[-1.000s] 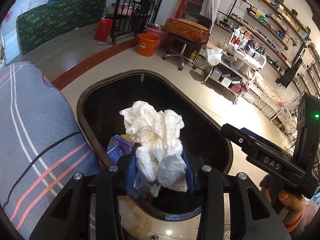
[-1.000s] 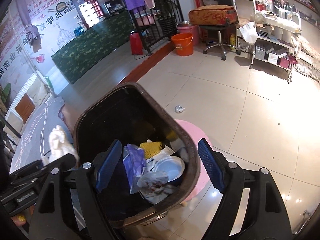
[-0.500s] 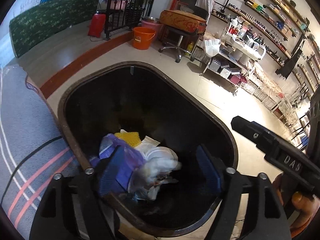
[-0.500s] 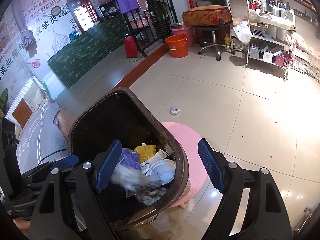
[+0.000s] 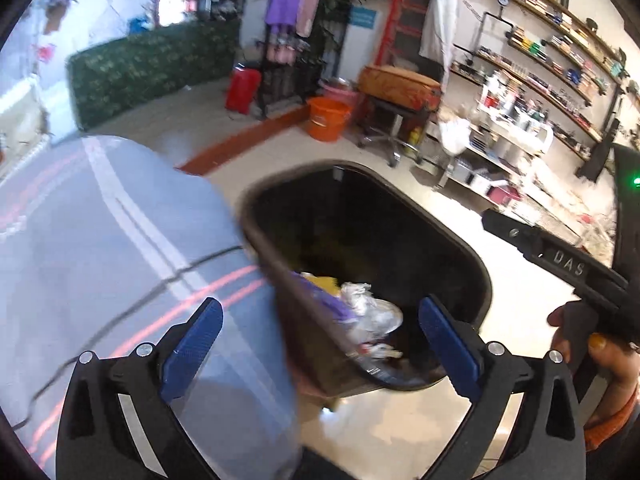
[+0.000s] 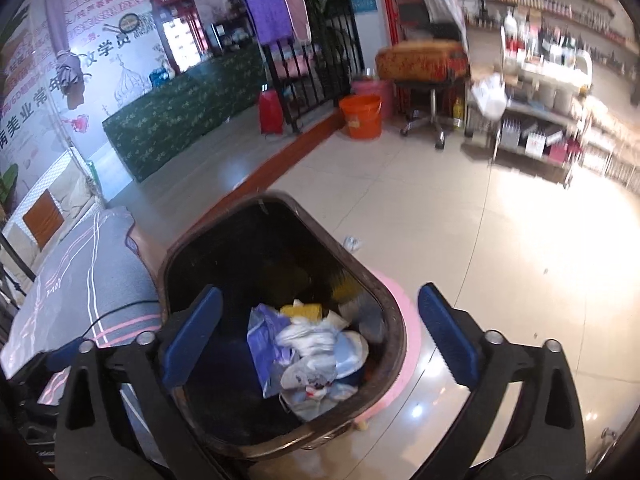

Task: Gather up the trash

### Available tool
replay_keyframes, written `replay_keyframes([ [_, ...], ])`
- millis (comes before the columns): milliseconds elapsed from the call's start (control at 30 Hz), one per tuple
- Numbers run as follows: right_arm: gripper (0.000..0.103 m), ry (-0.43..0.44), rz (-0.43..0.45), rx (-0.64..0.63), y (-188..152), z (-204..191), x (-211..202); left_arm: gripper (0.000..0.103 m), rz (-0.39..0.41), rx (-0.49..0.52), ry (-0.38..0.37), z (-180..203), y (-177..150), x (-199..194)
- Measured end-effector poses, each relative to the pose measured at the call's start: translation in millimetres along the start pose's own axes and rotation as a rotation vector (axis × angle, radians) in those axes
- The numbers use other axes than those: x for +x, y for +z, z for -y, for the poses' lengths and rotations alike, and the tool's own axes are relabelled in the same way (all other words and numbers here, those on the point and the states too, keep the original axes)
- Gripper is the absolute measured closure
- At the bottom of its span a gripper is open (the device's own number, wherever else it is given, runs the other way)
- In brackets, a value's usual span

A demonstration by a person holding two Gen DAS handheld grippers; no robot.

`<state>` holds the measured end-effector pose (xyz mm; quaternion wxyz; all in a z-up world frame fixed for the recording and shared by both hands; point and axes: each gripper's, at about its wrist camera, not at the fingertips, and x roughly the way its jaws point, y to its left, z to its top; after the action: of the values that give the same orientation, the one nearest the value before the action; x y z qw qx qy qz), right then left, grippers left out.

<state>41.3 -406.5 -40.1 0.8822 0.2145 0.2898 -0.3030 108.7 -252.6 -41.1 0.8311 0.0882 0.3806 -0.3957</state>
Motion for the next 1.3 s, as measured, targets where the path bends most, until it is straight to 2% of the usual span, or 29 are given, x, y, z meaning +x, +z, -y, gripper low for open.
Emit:
replay_keyframes([
  [167, 0.006, -0.029, 0.068, -0.093, -8.4, -36.0, -21.9, 0.006, 0.072, -0.066, 0.123, -31.4, -9.6, -36.2],
  [367, 0.006, 0.048, 0.111, -0.175, -24.5, -72.9, -49.4, 0.006, 0.138, -0.098, 0.232, -47.5, -22.1, -70.5],
  [567, 0.006, 0.08, 0.196, -0.255, -46.5, -112.0, -87.5, 0.006, 0.209, -0.107, 0.317, -58.7, -37.2, -101.2],
  [767, 0.006, 0.102, 0.276, -0.338, -71.0, -135.0, -123.7, 0.006, 0.238, -0.178, 0.334, -66.5, -53.4, -121.9],
  [933, 0.006, 0.125, 0.326, -0.387, -87.6, -144.3, -146.7, 0.006, 0.304, -0.211, 0.399, -64.4, -66.8, -141.9],
  [1133, 0.006, 0.156, 0.342, -0.34, -87.5, -140.3, -159.9, 0.006, 0.39, -0.261, 0.448, -57.0, -80.8, -163.1],
  [1300, 0.006, 0.15, 0.355, -0.336, -85.8, -140.0, -162.0, 0.006, 0.414, -0.281, 0.465, -56.8, -86.9, -170.5],
])
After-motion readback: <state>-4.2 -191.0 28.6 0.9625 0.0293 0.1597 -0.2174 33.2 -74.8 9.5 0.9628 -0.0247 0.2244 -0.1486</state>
